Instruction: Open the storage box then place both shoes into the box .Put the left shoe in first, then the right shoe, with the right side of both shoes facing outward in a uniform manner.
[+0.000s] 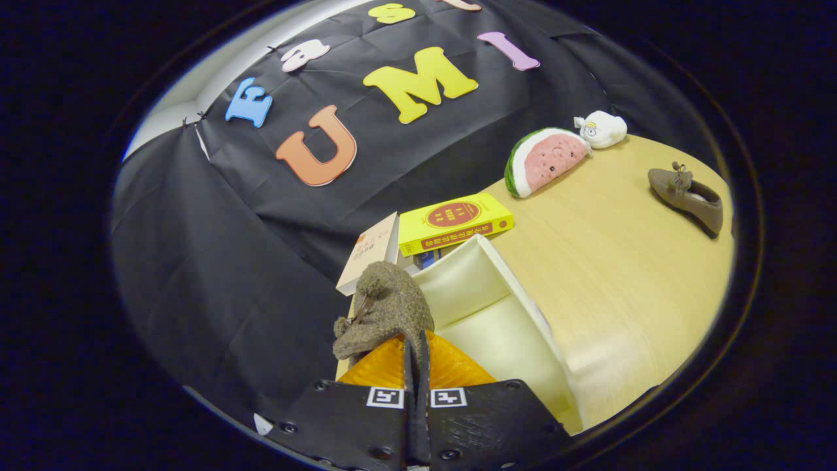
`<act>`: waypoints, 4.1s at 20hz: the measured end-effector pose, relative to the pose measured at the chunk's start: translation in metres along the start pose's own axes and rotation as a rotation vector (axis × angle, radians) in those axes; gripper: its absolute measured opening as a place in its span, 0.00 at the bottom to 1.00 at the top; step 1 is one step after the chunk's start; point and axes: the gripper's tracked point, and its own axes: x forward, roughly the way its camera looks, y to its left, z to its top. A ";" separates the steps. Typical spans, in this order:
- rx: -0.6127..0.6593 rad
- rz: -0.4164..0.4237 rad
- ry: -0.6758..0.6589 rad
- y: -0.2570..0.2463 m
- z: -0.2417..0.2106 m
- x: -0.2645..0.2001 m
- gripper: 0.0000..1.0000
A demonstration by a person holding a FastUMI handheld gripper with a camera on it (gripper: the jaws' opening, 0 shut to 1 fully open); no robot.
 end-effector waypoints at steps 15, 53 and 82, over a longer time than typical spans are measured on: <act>-0.354 0.116 -0.067 0.036 -0.002 -0.031 0.93; -0.527 -0.310 0.182 -0.503 0.225 -0.088 0.96; -0.088 -0.139 0.109 -0.340 0.182 -0.066 0.00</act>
